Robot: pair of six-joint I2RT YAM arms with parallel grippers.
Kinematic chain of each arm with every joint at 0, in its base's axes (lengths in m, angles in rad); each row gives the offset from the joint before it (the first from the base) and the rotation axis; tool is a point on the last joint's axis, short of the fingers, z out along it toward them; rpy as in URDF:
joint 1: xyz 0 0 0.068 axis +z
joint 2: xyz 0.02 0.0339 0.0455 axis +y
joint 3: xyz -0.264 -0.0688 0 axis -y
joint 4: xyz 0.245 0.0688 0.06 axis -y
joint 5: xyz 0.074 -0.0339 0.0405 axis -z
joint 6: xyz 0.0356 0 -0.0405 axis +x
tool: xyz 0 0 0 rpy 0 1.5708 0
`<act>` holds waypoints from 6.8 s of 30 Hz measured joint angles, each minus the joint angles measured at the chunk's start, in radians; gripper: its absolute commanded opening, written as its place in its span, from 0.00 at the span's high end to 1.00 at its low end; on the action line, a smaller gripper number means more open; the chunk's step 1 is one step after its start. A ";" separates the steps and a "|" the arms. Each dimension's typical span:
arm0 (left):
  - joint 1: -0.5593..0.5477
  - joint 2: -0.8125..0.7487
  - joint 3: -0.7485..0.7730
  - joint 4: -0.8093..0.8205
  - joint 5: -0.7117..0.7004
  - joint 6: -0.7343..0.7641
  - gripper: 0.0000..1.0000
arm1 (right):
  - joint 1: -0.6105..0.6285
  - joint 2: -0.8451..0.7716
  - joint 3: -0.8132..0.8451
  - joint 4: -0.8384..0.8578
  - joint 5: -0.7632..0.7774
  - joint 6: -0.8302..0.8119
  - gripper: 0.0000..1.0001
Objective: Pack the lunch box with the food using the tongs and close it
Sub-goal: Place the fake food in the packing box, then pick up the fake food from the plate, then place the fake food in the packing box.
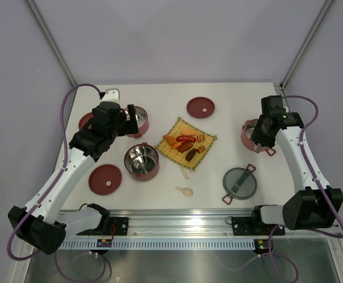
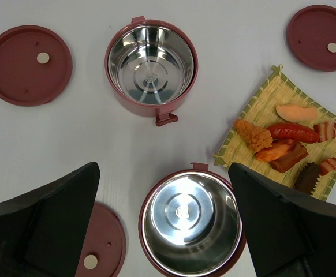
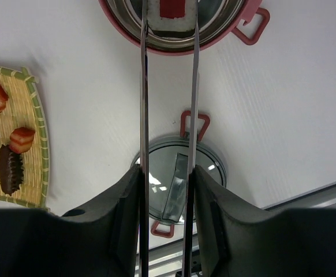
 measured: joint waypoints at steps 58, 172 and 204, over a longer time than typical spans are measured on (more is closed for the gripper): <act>0.000 -0.032 -0.002 -0.004 0.027 -0.026 0.01 | 0.122 0.002 0.150 0.102 -0.166 -0.077 0.63; 0.000 0.039 0.016 -0.007 0.045 -0.021 0.01 | 0.332 0.190 0.311 -0.060 0.100 -0.096 0.64; 0.000 0.051 0.016 -0.007 0.044 -0.023 0.01 | 0.109 0.177 0.124 0.050 0.073 -0.130 0.51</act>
